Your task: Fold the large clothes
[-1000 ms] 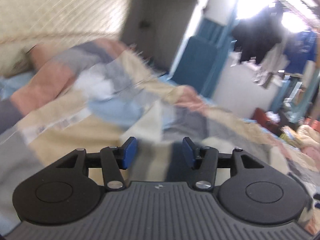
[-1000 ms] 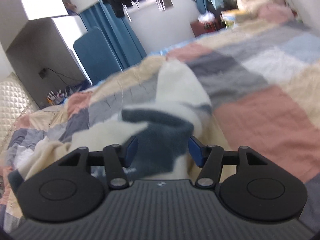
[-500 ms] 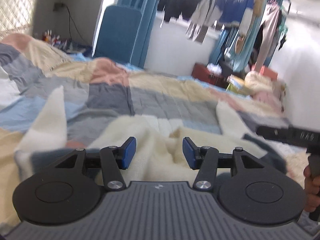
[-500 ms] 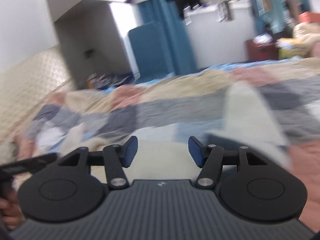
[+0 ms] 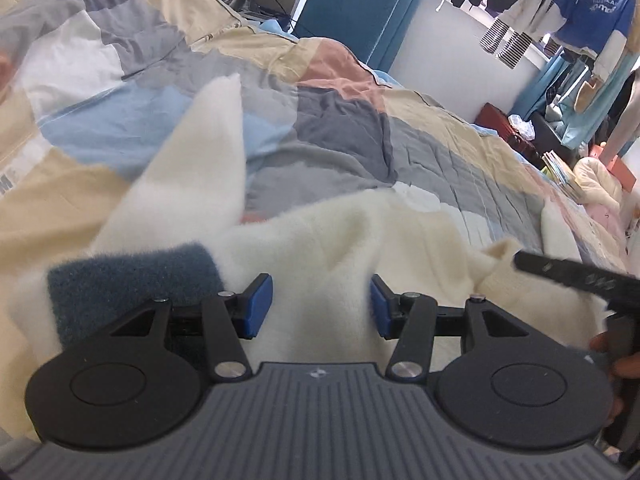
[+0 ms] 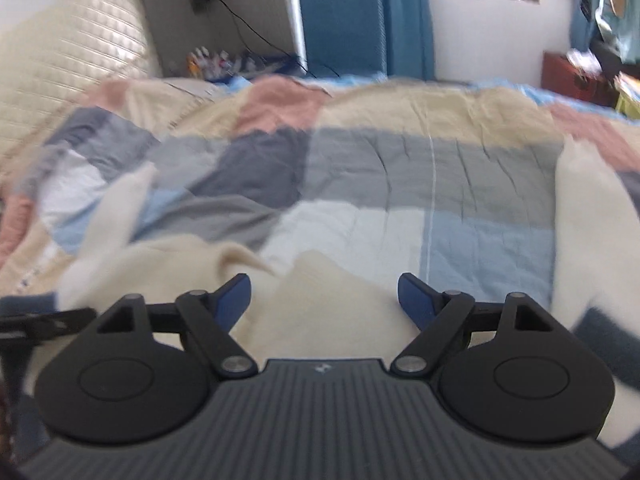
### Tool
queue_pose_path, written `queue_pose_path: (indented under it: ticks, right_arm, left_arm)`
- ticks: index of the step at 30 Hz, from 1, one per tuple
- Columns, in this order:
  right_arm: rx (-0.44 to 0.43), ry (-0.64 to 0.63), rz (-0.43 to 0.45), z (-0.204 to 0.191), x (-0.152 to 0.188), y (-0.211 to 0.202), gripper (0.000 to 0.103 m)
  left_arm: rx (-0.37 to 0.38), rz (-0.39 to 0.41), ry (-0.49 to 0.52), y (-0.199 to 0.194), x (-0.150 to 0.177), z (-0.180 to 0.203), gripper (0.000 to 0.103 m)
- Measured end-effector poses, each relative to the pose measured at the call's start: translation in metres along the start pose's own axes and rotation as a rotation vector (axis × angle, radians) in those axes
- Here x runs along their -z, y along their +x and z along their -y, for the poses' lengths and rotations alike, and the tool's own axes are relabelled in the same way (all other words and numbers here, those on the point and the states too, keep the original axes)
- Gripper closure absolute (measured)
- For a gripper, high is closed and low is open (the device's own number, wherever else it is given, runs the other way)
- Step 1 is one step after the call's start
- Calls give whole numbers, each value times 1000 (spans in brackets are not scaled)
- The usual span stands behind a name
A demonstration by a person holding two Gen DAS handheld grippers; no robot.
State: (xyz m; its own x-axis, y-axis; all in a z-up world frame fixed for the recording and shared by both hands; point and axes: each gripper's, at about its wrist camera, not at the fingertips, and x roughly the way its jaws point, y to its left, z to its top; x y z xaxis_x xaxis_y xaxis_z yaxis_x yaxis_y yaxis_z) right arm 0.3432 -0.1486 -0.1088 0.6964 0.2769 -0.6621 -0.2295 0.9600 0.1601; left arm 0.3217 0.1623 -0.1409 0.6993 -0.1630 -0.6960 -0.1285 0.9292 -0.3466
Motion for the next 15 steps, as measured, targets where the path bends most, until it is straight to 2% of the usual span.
queue_pose_path:
  ticks: [6, 7, 8, 9, 10, 11, 12, 15]
  right_arm:
    - [-8, 54, -116, 13, 12, 34, 23]
    - [-13, 69, -121, 15, 13, 35, 28]
    - [-16, 79, -122, 16, 13, 34, 37]
    - [-21, 87, -116, 17, 14, 32, 51]
    - [-24, 95, -106, 17, 14, 29, 58]
    - [-22, 102, -93, 17, 14, 23, 71]
    - [-24, 107, -78, 17, 14, 17, 79]
    - [-36, 87, -11, 12, 13, -11, 84]
  left_arm:
    - [19, 14, 7, 2, 1, 3, 46]
    - [25, 18, 3, 0, 1, 2, 46]
    - [31, 20, -1, 0, 2, 2, 46]
    - [36, 23, -4, 0, 2, 1, 46]
    - [41, 29, -10, -3, 2, 1, 46]
    - [49, 35, -14, -5, 2, 0, 46]
    - [54, 44, -17, -7, 2, 0, 46]
    - [65, 86, -13, -18, 1, 2, 46]
